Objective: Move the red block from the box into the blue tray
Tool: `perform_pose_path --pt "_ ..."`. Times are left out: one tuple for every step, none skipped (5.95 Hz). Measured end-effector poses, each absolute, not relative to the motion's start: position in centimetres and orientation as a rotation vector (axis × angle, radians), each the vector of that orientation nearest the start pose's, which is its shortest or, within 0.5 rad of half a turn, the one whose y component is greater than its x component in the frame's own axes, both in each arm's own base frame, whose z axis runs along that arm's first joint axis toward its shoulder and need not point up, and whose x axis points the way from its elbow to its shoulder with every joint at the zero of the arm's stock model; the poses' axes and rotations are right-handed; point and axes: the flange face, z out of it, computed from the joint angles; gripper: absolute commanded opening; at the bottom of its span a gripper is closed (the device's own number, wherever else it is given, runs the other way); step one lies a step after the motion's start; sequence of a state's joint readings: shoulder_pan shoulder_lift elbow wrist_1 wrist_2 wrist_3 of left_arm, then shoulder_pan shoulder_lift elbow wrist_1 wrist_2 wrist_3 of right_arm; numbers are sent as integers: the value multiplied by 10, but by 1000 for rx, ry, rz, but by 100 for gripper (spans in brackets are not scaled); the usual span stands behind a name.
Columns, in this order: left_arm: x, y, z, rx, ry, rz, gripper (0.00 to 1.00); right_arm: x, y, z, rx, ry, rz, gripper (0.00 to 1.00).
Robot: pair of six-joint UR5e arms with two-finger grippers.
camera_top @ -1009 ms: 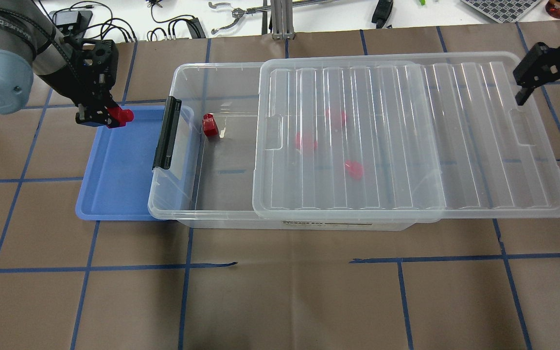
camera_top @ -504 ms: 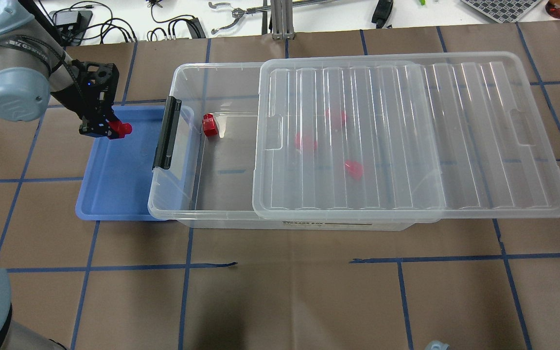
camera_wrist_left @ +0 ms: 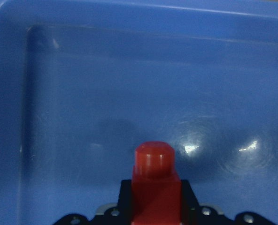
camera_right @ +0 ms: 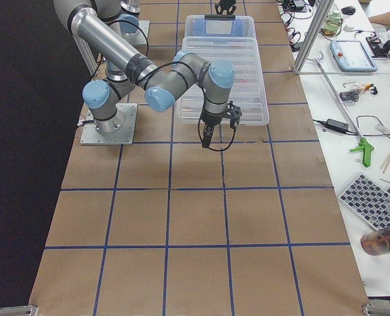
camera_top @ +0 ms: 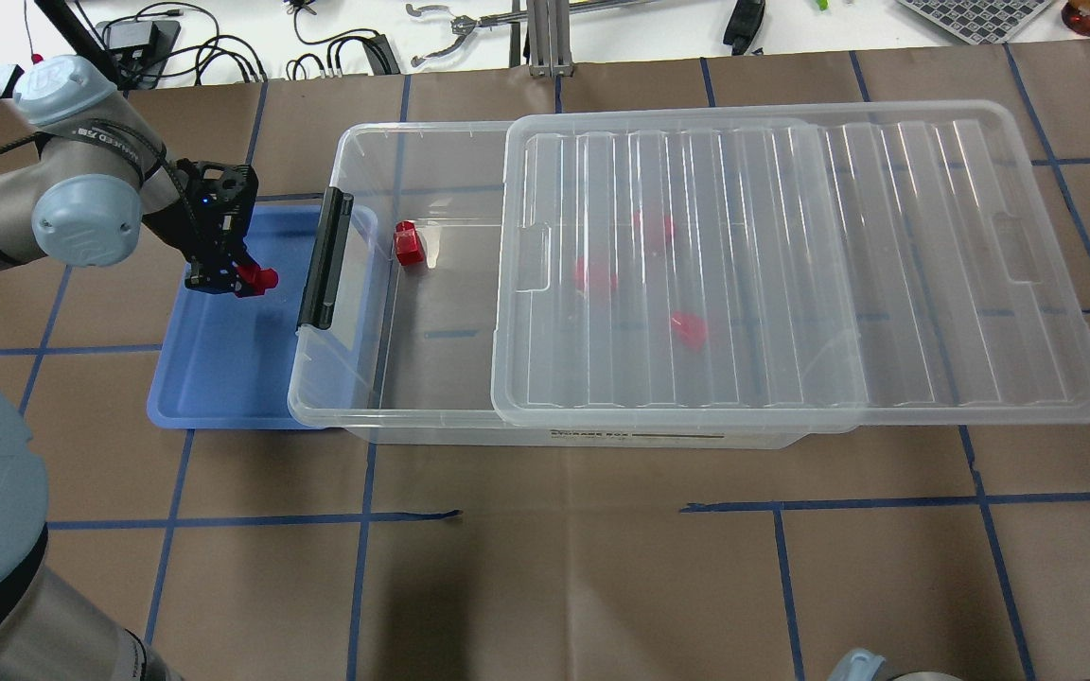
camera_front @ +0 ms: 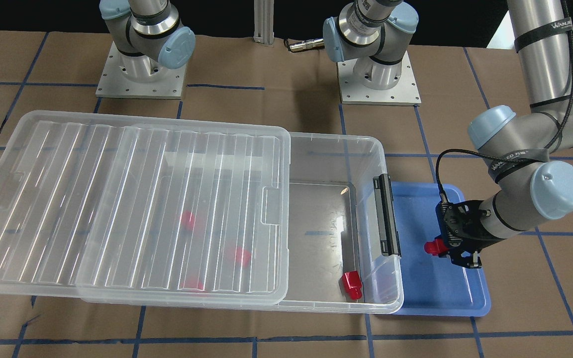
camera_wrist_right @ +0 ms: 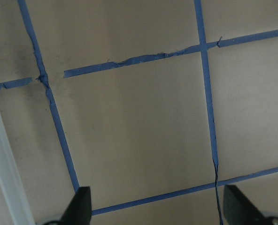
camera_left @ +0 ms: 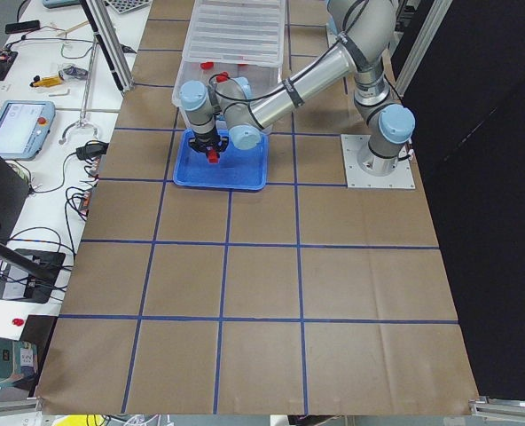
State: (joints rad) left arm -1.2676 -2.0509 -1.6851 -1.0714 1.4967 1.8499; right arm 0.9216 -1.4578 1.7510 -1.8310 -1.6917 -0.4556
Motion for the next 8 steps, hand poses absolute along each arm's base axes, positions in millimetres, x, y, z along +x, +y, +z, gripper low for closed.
perform_pose_path --pt "46 -623 200 2270 2350 -24 99 -218 -487 367 314 3199 151 100" --pt "46 -623 202 2243 2370 -23 99 -215 -486 364 310 3183 149 100" --pt "43 -624 215 2194 2412 -22 99 -208 -485 359 300 3155 142 100" --pt "36 -620 240 2141 2466 -14 99 -201 -483 353 290 3132 142 100" --pt "21 -612 275 2080 2526 -3 99 -196 -481 350 282 3122 146 100" --pt "-6 -604 316 2011 2582 13 99 -190 -483 349 266 3121 146 100" --pt "-41 -591 360 1961 2625 45 99 -181 -486 349 238 3123 145 100" --pt "-75 -576 404 1885 2684 84 99 -174 -488 348 214 3123 147 100"
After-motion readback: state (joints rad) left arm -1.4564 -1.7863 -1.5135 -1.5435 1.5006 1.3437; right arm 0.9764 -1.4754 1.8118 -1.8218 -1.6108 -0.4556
